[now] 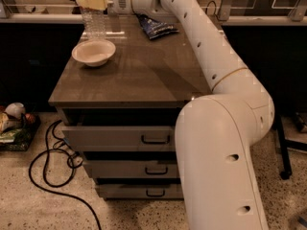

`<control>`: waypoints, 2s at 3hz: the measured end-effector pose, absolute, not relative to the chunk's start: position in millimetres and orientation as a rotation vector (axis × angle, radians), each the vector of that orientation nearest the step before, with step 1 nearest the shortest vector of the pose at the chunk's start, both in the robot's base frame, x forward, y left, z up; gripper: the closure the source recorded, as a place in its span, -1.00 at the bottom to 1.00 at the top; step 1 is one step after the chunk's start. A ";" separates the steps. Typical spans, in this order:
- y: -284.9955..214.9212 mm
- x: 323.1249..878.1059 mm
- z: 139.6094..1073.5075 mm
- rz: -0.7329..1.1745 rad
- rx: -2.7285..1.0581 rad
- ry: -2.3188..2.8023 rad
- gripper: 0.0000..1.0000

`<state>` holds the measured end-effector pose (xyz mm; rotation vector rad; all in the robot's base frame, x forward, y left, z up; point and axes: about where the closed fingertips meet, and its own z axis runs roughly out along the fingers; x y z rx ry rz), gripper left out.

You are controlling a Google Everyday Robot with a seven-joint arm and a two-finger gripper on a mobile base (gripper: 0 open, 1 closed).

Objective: Place water bottle into paper bowl

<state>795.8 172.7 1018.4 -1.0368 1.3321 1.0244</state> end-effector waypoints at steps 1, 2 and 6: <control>178.5 796.8 1005.9 1.053 -1.033 1.314 1.00; 181.6 795.3 994.3 1.066 -1.049 1.305 1.00; 202.8 792.8 958.8 1.051 -1.115 1.267 1.00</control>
Offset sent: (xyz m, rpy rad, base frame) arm -0.0011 0.0037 -0.0370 0.0186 -0.0022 0.0503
